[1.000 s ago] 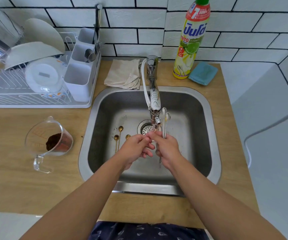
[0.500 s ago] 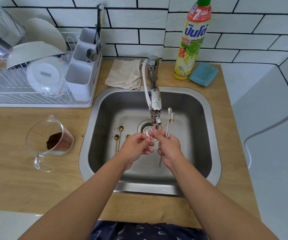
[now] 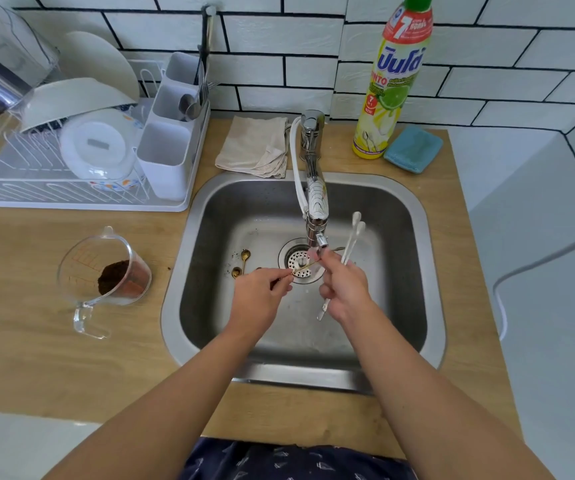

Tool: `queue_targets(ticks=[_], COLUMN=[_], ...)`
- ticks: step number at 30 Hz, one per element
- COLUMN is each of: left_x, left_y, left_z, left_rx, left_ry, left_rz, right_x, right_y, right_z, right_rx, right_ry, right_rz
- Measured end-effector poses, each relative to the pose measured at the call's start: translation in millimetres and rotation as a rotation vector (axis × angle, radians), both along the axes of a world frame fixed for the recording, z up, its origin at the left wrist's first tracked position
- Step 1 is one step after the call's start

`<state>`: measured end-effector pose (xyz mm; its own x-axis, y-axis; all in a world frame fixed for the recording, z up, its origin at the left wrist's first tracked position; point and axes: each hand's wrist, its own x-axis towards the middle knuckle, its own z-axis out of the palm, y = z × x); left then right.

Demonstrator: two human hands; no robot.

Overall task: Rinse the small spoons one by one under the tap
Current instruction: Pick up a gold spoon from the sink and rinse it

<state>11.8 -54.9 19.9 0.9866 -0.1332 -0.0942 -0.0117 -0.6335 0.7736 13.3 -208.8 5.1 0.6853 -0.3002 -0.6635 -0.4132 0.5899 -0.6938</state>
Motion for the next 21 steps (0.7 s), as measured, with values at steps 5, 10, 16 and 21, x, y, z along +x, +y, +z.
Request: queue_targets(ticks=[5, 10, 16, 21], left_x=[0, -5, -9, -7], left_y=[-7, -7, -11, -14], left_z=[-1, -2, -5, 1], left_rx=[0.029, 0.011, -0.044, -0.318], left_ry=[-0.044, -0.024, 0.037, 0.263], left_rz=[0.012, 0.030, 0.074, 0.151], right_x=[-15, -8, -4, -6], right_y=[21, 14, 11, 10], right_z=[-10, -10, -2, -3], right_rx=[-0.011, -0.009, -0.040, -0.031], right_ry=[0.033, 0.032, 0.020, -0.018], right_rz=[0.068, -0.029, -0.045, 0.029])
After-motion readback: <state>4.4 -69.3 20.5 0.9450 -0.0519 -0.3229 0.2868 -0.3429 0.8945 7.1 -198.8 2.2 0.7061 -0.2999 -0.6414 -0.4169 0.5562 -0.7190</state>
